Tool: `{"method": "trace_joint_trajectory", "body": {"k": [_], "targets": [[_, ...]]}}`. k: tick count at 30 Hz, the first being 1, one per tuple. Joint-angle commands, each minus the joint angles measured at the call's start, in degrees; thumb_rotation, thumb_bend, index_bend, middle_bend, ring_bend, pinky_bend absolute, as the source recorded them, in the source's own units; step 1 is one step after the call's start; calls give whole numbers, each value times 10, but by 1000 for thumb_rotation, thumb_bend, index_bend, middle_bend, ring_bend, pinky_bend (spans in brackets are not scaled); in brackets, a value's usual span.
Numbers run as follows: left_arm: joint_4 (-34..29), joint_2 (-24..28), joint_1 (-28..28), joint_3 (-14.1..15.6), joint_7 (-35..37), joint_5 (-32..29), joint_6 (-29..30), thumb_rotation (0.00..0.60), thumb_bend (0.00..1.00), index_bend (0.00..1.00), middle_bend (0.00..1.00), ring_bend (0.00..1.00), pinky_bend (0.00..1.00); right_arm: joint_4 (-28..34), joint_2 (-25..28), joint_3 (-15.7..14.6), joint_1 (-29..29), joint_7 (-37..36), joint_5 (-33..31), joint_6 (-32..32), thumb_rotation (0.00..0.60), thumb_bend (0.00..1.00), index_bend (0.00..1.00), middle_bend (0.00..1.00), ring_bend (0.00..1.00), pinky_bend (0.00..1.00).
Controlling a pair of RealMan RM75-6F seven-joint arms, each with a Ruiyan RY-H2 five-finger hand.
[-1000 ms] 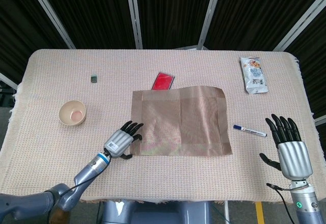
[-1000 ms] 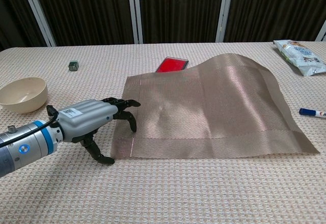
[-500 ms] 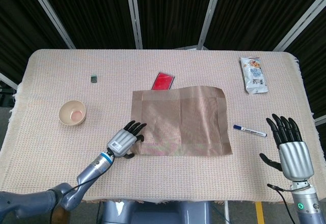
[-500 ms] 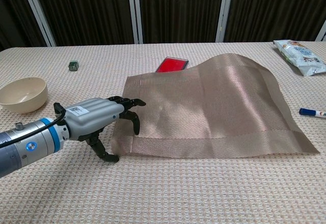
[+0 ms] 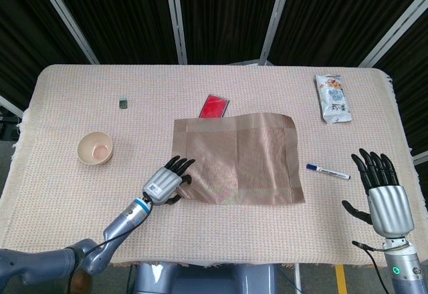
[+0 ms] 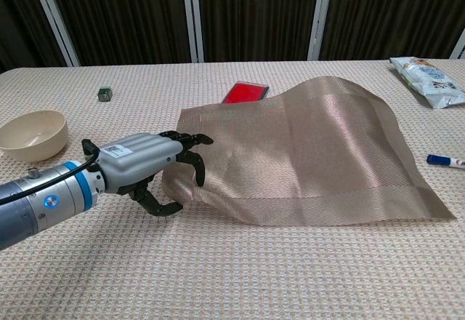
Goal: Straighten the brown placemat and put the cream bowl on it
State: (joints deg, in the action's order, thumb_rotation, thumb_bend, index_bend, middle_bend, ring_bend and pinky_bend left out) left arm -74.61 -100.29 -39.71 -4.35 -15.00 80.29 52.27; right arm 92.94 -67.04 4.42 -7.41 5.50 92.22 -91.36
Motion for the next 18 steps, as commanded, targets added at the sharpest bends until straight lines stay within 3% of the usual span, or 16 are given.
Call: {"method": "trace_joint_trajectory", "body": {"k": [1, 12, 18], "targets": [[3, -4, -1, 1, 0, -2, 0, 600, 318, 394, 0, 0, 0, 0, 0, 1, 0, -2, 1, 0, 600, 0, 0, 0, 0, 0], [4, -6, 2, 11, 33, 20, 22, 600, 327, 637, 0, 0, 0, 2, 2, 4, 1, -10, 0, 1, 600, 0, 0, 0, 0, 0], [-14, 13, 9, 37, 59, 52, 37, 600, 357, 682, 0, 0, 0, 5, 2, 3, 3, -9, 6, -1, 600, 0, 0, 0, 0, 0]]}}
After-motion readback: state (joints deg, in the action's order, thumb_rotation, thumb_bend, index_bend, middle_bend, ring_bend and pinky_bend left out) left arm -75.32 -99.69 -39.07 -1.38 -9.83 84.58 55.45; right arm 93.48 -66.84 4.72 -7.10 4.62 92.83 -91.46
